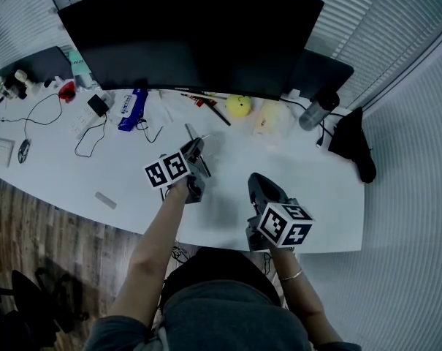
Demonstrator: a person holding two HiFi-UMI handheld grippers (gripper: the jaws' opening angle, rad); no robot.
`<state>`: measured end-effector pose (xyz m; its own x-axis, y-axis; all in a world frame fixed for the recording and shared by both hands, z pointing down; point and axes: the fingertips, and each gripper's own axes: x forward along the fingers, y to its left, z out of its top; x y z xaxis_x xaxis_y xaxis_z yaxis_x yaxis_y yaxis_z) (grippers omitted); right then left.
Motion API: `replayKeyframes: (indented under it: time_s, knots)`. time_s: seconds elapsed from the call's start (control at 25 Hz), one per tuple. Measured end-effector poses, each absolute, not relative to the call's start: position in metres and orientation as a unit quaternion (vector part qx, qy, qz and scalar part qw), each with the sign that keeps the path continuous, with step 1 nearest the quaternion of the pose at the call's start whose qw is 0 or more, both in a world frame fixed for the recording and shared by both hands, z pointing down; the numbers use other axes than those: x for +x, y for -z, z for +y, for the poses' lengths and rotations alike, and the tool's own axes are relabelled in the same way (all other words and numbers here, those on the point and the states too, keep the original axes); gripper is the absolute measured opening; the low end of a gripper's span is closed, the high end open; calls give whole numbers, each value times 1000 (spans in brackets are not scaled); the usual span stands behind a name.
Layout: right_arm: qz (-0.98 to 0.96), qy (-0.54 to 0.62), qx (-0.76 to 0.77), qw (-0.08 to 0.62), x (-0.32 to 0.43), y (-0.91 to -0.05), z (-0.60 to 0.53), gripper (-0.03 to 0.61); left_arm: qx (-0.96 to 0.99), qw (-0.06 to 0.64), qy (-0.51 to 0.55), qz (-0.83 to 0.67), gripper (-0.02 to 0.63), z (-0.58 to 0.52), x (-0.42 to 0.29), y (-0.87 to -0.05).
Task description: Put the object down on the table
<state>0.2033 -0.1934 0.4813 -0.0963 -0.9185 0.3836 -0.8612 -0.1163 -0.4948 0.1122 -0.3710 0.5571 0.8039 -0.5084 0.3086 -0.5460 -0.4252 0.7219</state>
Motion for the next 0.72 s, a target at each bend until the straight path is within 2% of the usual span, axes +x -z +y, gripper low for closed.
replayKeyframes:
  time_s: [0.24, 0.72]
  knots:
    - [663, 334, -669, 41, 205, -484, -191, 3, 829, 458, -19, -320, 100, -376, 107, -563]
    - [665, 340, -664, 41, 204, -488, -188, 3, 819, 437, -62, -367, 121, -379, 94, -575]
